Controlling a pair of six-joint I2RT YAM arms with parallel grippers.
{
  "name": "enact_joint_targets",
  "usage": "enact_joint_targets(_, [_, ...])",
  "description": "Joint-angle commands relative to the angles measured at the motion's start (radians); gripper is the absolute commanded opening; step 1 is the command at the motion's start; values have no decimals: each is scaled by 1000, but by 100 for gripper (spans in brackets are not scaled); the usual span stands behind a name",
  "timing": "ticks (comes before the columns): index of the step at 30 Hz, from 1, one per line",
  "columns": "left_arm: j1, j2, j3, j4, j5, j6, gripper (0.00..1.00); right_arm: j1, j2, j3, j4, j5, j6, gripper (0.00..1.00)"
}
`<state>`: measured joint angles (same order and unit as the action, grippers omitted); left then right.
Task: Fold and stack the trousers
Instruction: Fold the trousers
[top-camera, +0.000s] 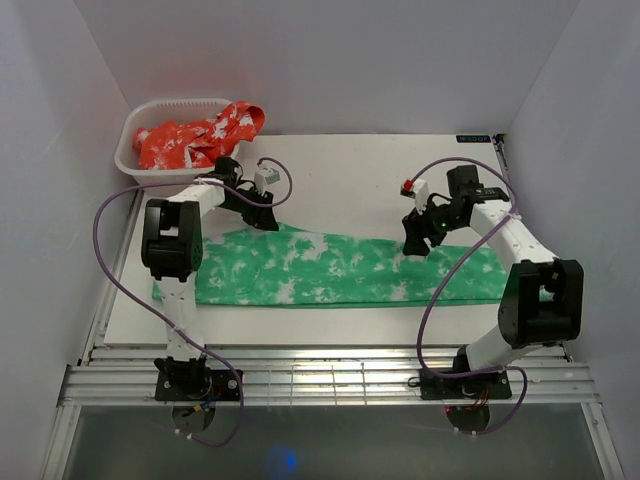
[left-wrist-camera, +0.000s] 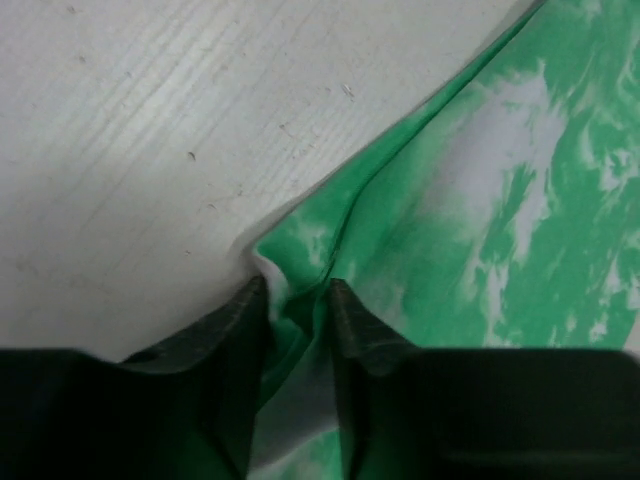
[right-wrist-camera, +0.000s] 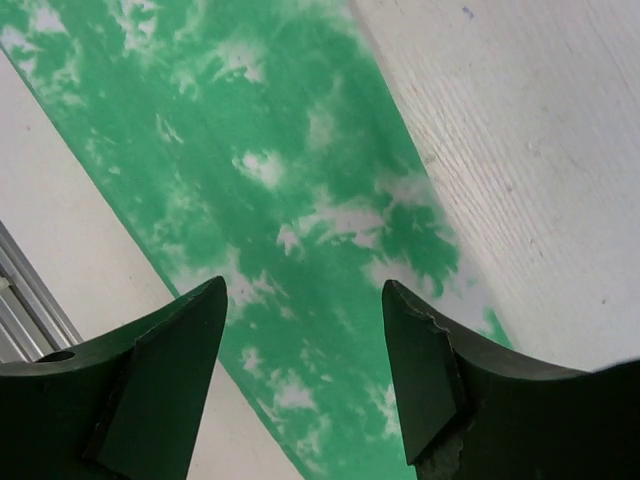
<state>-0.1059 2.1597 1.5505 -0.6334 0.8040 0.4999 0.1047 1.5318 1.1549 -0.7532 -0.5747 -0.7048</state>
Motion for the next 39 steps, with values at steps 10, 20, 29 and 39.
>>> enact_joint_targets(10, [6,-296,-154,27,72,126,0,182,136,152,183,-14,74,76])
enact_joint_targets(20, [-34,-451,-438,416,-286,114,0,299,218,99,215,90,102,30])
enact_joint_targets(29, [-41,-347,-423,601,-600,60,4,323,327,-98,195,228,168,12])
enact_joint_targets(39, [0,-527,-314,370,-470,-1,65,274,82,-57,127,72,240,48])
